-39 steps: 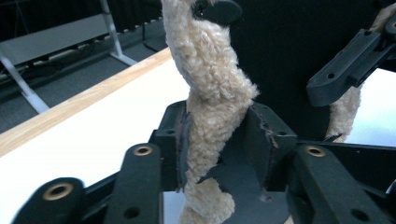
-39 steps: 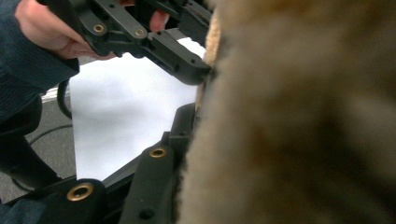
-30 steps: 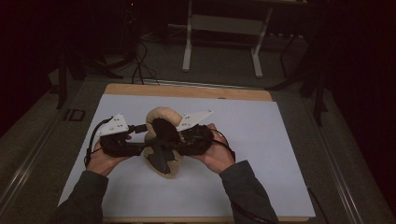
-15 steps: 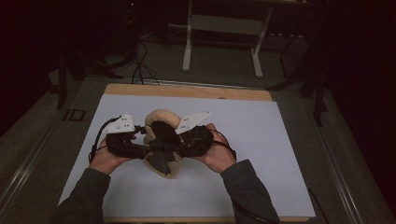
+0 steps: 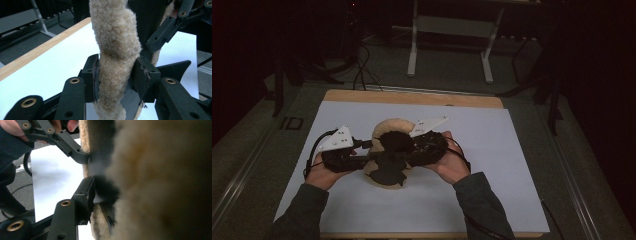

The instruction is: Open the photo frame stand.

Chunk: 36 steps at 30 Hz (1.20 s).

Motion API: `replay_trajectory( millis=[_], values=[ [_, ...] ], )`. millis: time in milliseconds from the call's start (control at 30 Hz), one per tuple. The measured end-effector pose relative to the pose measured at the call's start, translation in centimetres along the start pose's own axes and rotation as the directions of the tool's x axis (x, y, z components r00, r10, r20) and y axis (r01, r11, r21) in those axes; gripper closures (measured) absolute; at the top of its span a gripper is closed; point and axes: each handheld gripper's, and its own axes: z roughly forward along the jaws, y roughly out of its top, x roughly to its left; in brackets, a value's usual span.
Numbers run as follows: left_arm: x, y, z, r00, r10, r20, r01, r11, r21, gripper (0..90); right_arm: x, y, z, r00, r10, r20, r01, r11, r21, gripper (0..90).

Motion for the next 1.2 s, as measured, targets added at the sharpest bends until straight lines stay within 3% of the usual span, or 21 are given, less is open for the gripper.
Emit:
replay_trajectory(
  millis=[367, 500, 533, 800, 1033, 1067, 1200],
  values=[
    [-0.4, -0.8, -1.0, 0.9989, -0.006, -0.046, 0.005, 0.9999, -0.013, 64.6, -0.2, -0.1, 0.2, 0.9979, 0.055, 0.035, -0.054, 0.998, -0.026, 43.2],
    [-0.4, -1.0, -1.3, 0.9991, -0.024, -0.036, 0.023, 0.9994, -0.026, 63.8, 0.1, 0.0, 0.3, 0.9986, 0.035, 0.040, -0.034, 0.999, -0.023, 43.0],
    [-0.3, -1.2, -1.4, 0.9988, -0.045, -0.020, 0.044, 0.9983, -0.039, 63.2, 0.2, 0.0, 0.3, 0.9989, 0.014, 0.045, -0.014, 1.000, -0.019, 42.6],
    [-0.5, -1.1, -1.6, 0.9993, -0.035, -0.014, 0.034, 0.9989, -0.032, 63.7, 0.3, -0.1, 0.1, 0.9986, -0.011, 0.052, 0.011, 1.000, -0.008, 41.3],
    [-0.5, -1.2, -1.8, 0.9983, -0.038, -0.043, 0.037, 0.9990, -0.024, 65.6, -0.6, -0.9, -0.8, 0.9957, 0.073, 0.056, -0.070, 0.996, -0.058, 45.6],
    [-0.5, -1.3, -1.8, 0.9982, -0.041, -0.043, 0.040, 0.9989, -0.026, 65.6, -0.9, -1.2, -1.1, 0.9939, 0.102, 0.041, -0.099, 0.993, -0.072, 48.6],
    [-0.6, -1.4, -2.0, 0.9988, -0.045, -0.016, 0.045, 0.9984, -0.035, 65.1, -1.1, -1.4, -1.1, 0.9938, 0.111, -0.001, -0.111, 0.990, -0.082, 54.6]
  ],
)
